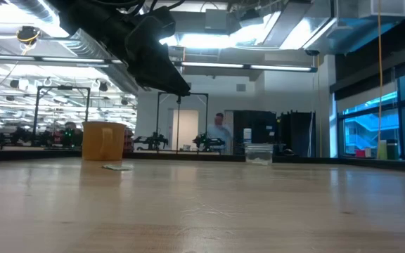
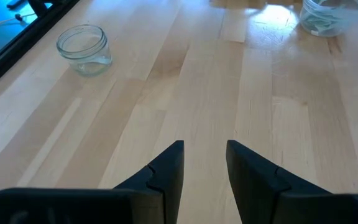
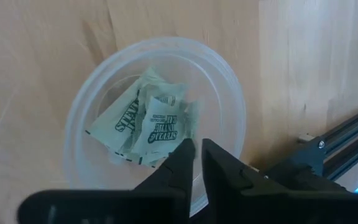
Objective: Pick and place Stevia / Truvia into bins
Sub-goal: Put the stevia packet into the transparent container
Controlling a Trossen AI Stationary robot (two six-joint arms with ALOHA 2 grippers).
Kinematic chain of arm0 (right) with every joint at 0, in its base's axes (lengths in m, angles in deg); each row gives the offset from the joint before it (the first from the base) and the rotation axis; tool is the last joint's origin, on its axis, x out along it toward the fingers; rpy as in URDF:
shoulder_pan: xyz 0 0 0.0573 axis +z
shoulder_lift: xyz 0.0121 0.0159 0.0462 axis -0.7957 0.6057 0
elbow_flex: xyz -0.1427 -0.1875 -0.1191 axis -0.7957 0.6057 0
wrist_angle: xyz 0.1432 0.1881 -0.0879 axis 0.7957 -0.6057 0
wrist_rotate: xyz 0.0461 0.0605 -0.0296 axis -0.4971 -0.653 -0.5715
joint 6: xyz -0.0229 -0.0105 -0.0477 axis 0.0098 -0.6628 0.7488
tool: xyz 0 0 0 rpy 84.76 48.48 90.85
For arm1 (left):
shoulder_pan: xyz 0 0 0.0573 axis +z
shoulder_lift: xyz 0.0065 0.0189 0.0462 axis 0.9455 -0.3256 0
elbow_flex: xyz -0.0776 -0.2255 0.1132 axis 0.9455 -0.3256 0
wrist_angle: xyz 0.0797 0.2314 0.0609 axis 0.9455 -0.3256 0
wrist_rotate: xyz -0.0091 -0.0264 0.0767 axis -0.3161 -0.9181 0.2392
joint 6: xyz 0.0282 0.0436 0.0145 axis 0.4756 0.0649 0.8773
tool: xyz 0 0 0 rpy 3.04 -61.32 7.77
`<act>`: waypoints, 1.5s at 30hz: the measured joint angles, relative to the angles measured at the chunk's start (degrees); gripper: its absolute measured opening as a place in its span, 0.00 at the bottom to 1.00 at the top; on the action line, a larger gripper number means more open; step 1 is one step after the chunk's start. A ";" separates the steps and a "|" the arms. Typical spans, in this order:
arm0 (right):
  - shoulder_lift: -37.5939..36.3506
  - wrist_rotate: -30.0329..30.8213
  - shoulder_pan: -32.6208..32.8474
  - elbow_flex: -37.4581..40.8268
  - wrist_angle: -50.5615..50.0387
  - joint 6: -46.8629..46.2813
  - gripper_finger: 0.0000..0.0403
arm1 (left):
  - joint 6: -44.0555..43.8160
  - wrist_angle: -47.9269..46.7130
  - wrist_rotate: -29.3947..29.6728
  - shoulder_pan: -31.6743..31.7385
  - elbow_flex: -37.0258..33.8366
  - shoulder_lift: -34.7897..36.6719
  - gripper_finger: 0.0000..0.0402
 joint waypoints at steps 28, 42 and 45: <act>-8.64 29.46 -2.97 -17.51 -6.61 13.24 0.19 | -9.17 -6.82 -1.84 1.26 0.00 0.02 0.29; -14.80 37.54 -18.27 -8.89 13.30 28.52 0.19 | -14.63 -26.87 -3.89 1.73 -0.02 0.02 0.10; -14.75 37.43 -20.42 -5.53 19.85 33.74 0.19 | -13.81 -28.76 -5.54 1.73 -0.02 0.02 0.03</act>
